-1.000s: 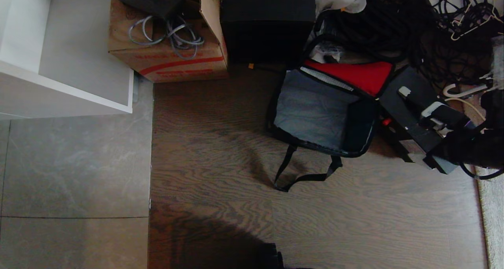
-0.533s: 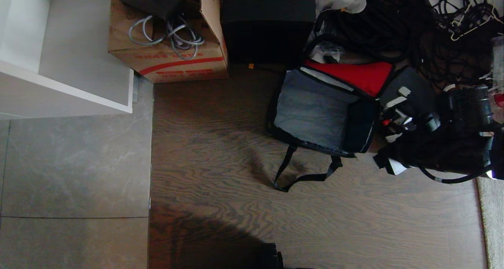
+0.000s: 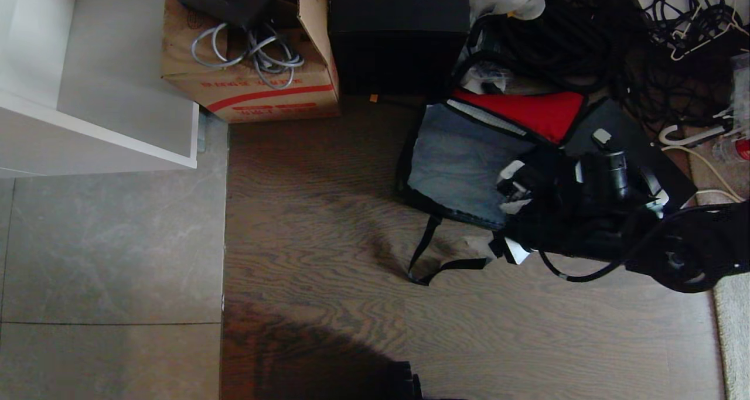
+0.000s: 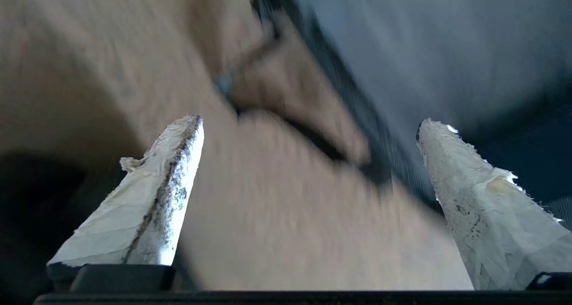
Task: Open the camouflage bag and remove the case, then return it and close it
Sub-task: Grip the handle again
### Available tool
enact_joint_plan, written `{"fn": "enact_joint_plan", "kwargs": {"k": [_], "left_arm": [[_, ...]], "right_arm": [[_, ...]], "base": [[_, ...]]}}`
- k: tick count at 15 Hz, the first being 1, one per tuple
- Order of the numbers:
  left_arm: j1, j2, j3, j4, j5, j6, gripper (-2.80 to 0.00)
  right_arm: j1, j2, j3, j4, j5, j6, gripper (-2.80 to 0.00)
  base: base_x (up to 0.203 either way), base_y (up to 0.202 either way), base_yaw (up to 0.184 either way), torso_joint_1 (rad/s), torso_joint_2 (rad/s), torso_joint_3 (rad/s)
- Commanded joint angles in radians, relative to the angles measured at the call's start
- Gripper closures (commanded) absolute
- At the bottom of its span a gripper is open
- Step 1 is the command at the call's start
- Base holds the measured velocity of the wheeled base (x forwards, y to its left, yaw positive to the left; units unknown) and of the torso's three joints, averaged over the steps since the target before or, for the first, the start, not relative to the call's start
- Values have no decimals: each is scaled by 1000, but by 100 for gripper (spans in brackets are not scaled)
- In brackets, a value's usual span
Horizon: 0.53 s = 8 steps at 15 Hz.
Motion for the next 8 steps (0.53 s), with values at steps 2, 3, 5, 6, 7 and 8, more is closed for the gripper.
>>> {"fn": "enact_joint_plan", "kwargs": {"k": [2, 3, 5, 6, 7, 8], "left_arm": [[-1, 0, 8, 0, 2, 0, 0], [-1, 0, 8, 0, 1, 0, 0], [0, 0, 8, 0, 0, 0, 0], [0, 0, 8, 0, 0, 0, 0], [0, 0, 8, 0, 1, 0, 0], [0, 0, 8, 0, 1, 0, 0]], "right_arm": [[26, 170, -64, -110, -2, -122, -280], [32, 185, -73, -124, -2, -129, -280], [39, 213, -82, -183, -5, -132, -280], [45, 228, -90, -205, -13, -132, -280], [50, 241, -102, -221, -23, -132, -280], [50, 245, -108, -223, -25, -132, -280]], "base": [[0, 0, 0, 0, 0, 0], [0, 0, 0, 0, 0, 0], [0, 0, 0, 0, 0, 0], [0, 0, 0, 0, 0, 0], [0, 0, 0, 0, 0, 0], [0, 0, 0, 0, 0, 0]]}}
